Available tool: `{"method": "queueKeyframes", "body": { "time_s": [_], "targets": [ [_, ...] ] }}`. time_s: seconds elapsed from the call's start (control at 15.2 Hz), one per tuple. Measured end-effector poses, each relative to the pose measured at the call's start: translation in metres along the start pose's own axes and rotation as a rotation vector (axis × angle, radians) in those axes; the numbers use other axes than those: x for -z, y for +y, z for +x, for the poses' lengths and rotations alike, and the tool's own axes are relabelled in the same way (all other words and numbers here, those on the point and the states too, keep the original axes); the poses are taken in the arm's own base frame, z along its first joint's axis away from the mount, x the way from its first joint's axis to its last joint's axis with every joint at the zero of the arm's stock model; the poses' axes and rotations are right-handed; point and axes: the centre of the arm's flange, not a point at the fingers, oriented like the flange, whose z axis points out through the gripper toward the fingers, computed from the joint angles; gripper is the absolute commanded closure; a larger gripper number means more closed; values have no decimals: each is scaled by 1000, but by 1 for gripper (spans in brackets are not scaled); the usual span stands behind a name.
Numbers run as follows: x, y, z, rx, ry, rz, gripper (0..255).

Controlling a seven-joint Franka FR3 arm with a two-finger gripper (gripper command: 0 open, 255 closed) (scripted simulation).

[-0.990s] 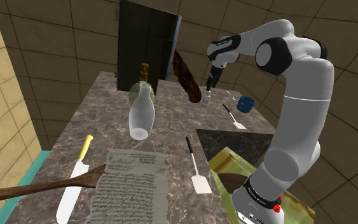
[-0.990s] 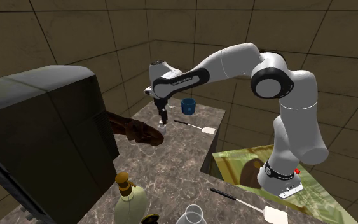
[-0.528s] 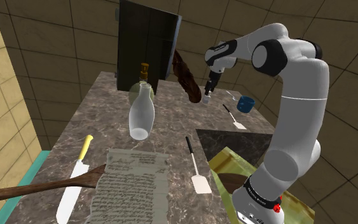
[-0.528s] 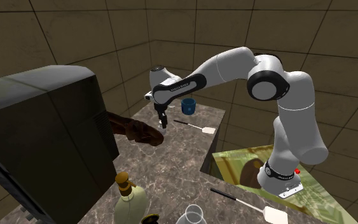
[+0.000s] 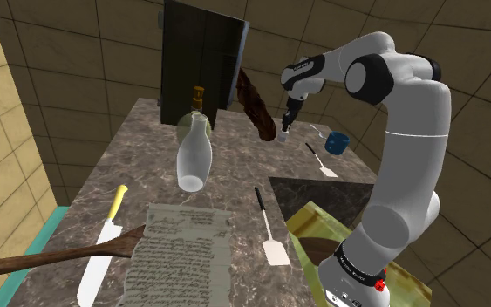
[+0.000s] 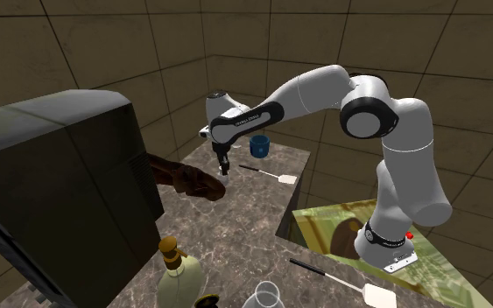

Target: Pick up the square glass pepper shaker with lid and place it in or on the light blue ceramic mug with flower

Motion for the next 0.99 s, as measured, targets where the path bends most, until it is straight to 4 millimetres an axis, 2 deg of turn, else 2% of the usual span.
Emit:
{"method": "queueKeyframes", "body": {
  "time_s": [0.53, 0.99],
  "targets": [
    [0, 0, 0, 0, 0, 0, 255],
    [30, 1, 0, 0, 0, 0, 255]
  ]
}}
